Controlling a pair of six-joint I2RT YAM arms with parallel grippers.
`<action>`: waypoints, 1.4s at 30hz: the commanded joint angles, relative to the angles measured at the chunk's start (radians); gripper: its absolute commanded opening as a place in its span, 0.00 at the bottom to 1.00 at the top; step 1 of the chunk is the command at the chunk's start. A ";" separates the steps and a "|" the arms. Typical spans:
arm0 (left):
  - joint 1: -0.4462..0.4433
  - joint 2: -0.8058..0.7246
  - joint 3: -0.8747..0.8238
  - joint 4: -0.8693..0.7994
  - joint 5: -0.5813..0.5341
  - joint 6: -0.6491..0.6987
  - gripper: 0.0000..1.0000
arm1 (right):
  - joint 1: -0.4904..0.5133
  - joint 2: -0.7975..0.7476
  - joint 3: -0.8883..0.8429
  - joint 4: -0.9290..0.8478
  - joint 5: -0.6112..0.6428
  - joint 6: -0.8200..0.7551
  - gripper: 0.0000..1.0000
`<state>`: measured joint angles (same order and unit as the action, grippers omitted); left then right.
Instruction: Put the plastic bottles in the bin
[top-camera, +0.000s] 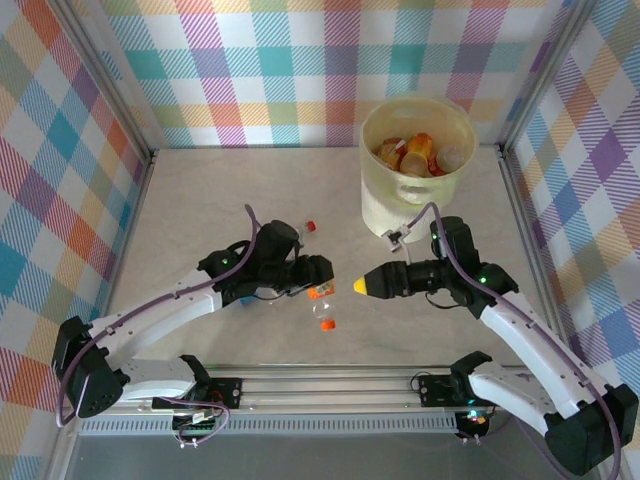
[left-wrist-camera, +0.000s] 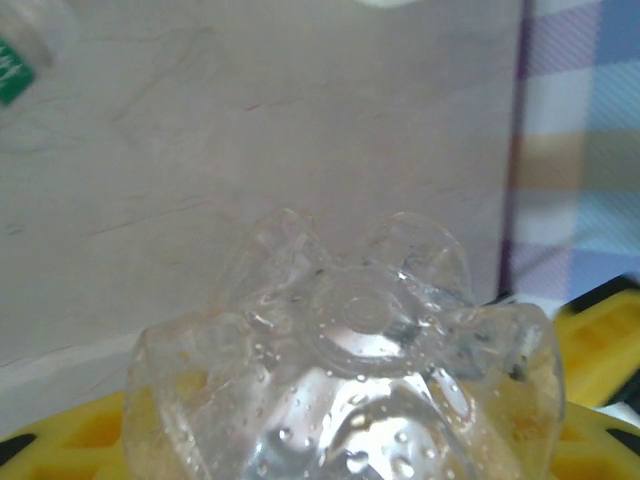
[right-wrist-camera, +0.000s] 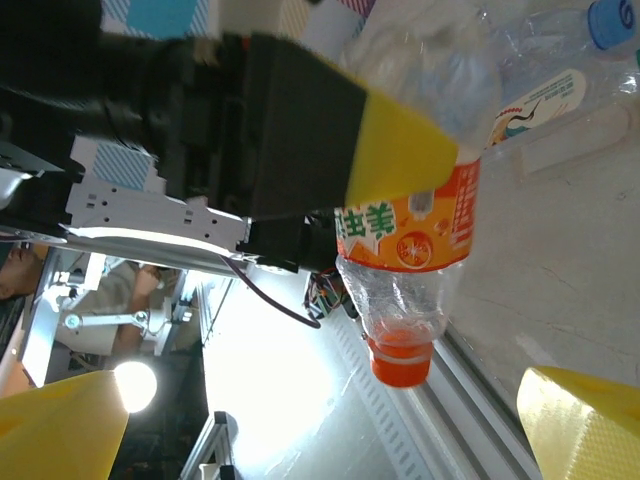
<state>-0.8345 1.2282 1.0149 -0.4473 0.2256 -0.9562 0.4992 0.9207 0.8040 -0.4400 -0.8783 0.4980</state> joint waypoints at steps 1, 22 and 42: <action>0.009 0.010 0.018 0.154 0.015 -0.149 0.43 | 0.044 0.021 0.015 0.050 0.057 -0.018 1.00; 0.002 0.047 0.008 0.286 0.063 -0.260 0.39 | 0.180 0.167 0.074 0.178 0.269 0.010 0.83; 0.000 -0.110 -0.063 0.222 -0.038 -0.304 0.38 | 0.187 0.260 0.161 0.223 0.286 0.008 0.58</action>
<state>-0.8261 1.1393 0.9550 -0.2291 0.1730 -1.2533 0.6888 1.1904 0.9443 -0.2527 -0.6102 0.5125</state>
